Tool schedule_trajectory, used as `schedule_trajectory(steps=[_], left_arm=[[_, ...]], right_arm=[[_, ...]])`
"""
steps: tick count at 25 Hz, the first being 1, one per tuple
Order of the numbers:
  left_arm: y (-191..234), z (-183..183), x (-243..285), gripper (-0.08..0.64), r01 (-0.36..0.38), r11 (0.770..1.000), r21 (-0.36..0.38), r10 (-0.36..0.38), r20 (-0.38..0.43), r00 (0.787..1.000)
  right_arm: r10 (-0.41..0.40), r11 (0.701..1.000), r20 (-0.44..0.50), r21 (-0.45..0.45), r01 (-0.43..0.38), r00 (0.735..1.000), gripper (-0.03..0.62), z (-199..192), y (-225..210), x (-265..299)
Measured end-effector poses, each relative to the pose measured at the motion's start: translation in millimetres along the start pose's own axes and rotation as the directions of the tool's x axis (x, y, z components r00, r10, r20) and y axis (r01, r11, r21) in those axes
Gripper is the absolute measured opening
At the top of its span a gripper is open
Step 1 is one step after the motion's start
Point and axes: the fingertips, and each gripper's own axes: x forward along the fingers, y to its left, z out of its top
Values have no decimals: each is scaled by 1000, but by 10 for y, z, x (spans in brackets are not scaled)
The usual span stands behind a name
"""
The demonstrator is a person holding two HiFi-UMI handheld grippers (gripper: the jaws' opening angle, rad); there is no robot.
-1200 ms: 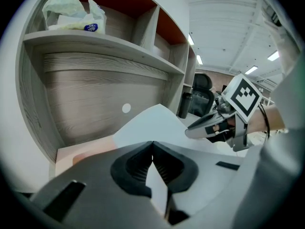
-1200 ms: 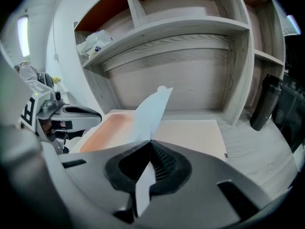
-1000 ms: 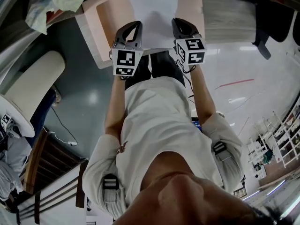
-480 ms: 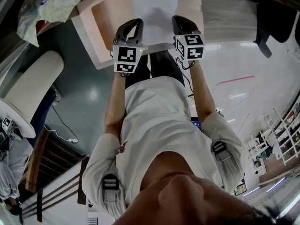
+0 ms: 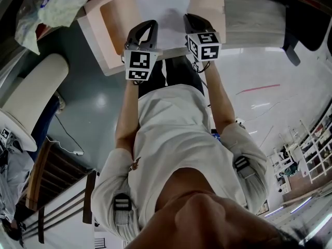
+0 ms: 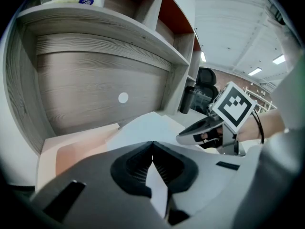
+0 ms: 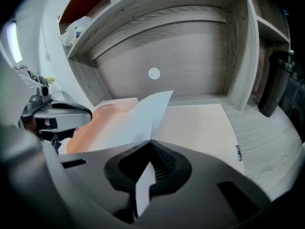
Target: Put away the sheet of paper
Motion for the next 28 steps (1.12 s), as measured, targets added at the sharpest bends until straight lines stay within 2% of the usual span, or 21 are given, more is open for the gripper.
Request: schedule_trajectory(steps=[17, 28], left_arm=[[258, -198, -115, 21, -83, 995, -62, 83, -9, 997], [404, -286, -270, 21, -124, 988, -90, 124, -9, 992]], right_arm=[[95, 993, -58, -60, -99, 994, 20, -60, 460, 358], [126, 988, -77, -81, -133, 989, 20, -39, 710, 503]])
